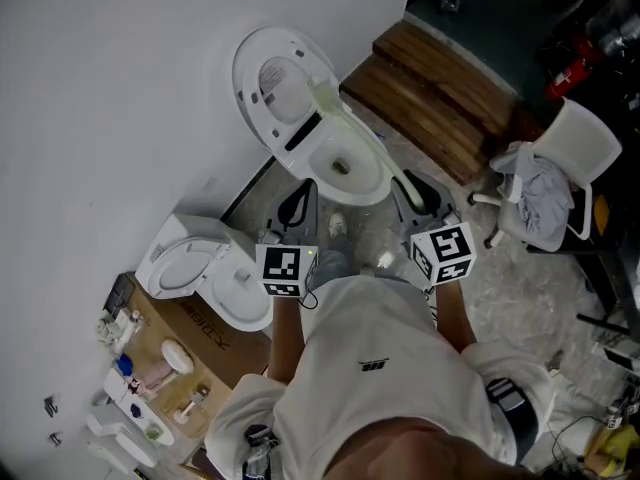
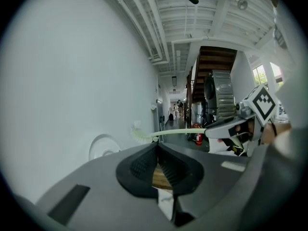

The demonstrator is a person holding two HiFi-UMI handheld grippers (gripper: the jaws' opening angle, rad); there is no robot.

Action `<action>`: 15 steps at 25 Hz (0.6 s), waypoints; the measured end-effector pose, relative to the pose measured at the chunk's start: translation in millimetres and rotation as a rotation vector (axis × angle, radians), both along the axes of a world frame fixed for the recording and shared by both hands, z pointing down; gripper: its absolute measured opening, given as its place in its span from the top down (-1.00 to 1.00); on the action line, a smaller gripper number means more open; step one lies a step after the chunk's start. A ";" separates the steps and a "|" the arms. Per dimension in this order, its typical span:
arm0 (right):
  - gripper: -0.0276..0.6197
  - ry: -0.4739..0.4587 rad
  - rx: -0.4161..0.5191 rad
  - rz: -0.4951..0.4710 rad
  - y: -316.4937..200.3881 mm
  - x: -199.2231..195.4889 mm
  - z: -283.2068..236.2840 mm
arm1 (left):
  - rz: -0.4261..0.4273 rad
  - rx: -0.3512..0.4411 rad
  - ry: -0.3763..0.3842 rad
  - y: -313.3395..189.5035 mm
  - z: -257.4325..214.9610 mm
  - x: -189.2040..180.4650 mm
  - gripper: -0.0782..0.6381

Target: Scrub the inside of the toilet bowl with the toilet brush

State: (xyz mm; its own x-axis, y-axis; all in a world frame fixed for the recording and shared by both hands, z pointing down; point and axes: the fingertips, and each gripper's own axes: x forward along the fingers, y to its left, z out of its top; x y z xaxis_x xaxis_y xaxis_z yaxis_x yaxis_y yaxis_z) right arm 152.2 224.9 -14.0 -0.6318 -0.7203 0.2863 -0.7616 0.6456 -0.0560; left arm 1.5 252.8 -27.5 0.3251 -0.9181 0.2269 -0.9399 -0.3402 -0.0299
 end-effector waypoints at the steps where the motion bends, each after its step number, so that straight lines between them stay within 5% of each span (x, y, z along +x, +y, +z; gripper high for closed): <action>1: 0.64 0.004 -0.004 0.001 -8.3 -3.9 2.1 | 0.002 -0.003 -0.004 -8.2 2.0 -4.4 0.75; 15: 0.64 0.071 -0.105 0.046 -110.0 -53.3 54.7 | 0.068 -0.136 0.011 -125.6 69.7 -54.2 0.75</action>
